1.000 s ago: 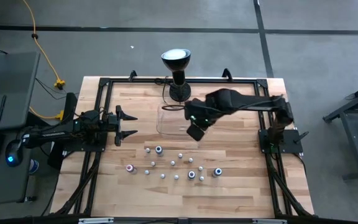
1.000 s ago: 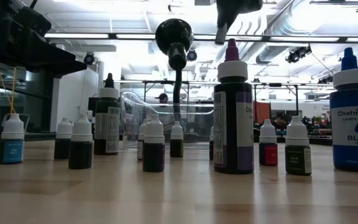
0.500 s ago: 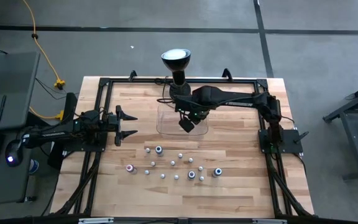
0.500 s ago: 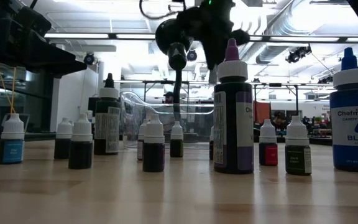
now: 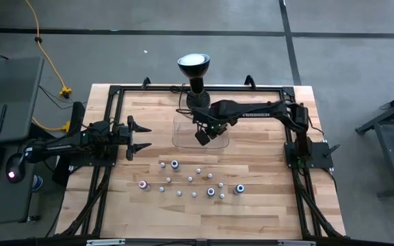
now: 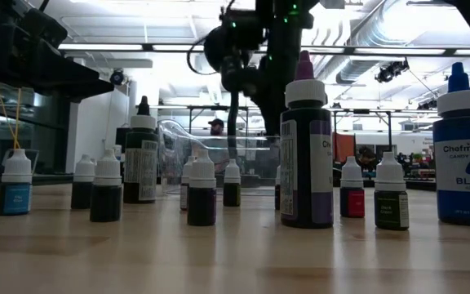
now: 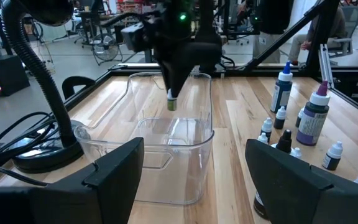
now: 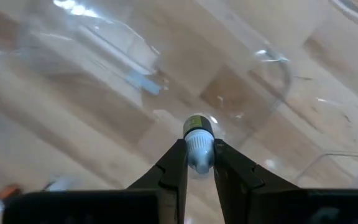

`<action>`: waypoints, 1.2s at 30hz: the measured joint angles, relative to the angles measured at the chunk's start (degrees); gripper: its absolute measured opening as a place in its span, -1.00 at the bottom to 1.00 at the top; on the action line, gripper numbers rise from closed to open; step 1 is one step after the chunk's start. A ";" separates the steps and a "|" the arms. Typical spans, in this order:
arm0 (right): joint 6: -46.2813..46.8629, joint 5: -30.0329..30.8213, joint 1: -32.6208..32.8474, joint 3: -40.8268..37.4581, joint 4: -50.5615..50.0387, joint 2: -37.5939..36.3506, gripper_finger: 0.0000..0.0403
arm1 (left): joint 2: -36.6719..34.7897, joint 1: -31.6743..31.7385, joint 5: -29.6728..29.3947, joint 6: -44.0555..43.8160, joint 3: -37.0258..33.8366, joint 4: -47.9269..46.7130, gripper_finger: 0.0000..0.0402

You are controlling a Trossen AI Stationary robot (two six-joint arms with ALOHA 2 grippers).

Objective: Pick & Place food coloring
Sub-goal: Put the right green food coloring bottle into the transparent bin

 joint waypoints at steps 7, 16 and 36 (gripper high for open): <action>-0.26 1.93 -2.59 -1.49 0.70 -0.02 -0.71 | 0.00 0.01 0.00 0.01 -0.01 0.00 0.38; -1.58 1.82 -4.46 -1.49 1.64 2.14 -0.72 | 0.00 0.02 0.00 -0.01 -0.02 0.00 0.38; -3.17 0.91 -5.28 -1.49 3.50 4.83 -0.69 | -0.01 0.00 0.00 0.01 0.00 0.00 0.38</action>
